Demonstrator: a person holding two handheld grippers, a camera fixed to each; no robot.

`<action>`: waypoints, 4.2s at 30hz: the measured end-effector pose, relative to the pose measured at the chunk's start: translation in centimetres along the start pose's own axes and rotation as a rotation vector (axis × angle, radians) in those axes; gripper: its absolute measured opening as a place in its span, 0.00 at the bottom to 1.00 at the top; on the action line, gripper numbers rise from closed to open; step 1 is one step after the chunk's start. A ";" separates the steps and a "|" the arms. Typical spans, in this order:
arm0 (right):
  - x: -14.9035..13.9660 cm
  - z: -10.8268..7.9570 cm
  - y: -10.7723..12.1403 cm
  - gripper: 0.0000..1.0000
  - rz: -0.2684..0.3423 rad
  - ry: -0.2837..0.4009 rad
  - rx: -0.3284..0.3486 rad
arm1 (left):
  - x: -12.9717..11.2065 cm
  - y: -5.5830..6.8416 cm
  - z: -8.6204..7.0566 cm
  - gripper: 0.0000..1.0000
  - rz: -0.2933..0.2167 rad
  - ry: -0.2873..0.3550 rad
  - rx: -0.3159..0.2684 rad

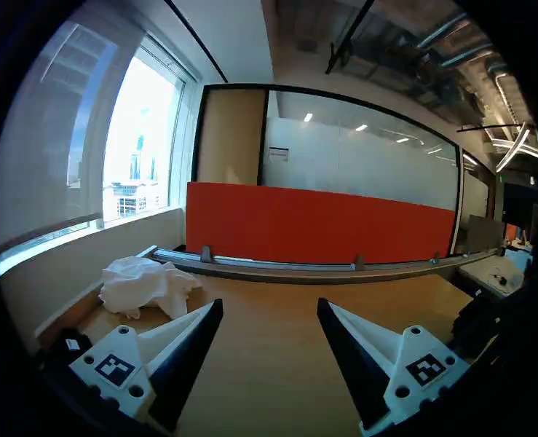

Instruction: Fold towel

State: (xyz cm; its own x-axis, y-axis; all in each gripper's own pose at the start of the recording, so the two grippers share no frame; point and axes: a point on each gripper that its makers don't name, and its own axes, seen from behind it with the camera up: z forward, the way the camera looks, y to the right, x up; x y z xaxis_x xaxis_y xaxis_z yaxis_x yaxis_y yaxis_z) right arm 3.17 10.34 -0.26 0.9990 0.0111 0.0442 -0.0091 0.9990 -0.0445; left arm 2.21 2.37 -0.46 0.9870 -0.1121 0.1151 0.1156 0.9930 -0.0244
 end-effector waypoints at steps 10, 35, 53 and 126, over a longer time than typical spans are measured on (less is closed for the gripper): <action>1.1 0.4 -6.1 1.00 -0.009 0.040 0.038 | 0.1 -0.8 -0.1 0.96 0.001 0.030 0.013; -2.3 0.7 -12.2 1.00 -0.045 0.058 0.072 | -3.8 -2.7 0.0 0.96 0.029 0.043 0.022; -7.3 0.1 -13.5 1.00 -0.053 0.081 0.093 | -10.8 -2.6 1.7 0.96 0.037 0.082 -0.001; -12.4 1.7 -9.8 1.00 -0.003 0.090 0.053 | -14.9 -3.5 3.9 0.96 0.093 0.140 0.005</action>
State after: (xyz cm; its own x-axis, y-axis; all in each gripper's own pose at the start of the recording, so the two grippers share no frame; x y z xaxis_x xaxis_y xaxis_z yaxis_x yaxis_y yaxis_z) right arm -9.20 0.52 1.31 0.9990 0.0069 -0.0453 -0.0065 0.9999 0.0083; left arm -13.30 0.72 1.81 0.9994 -0.0237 -0.0270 0.0231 0.9995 -0.0234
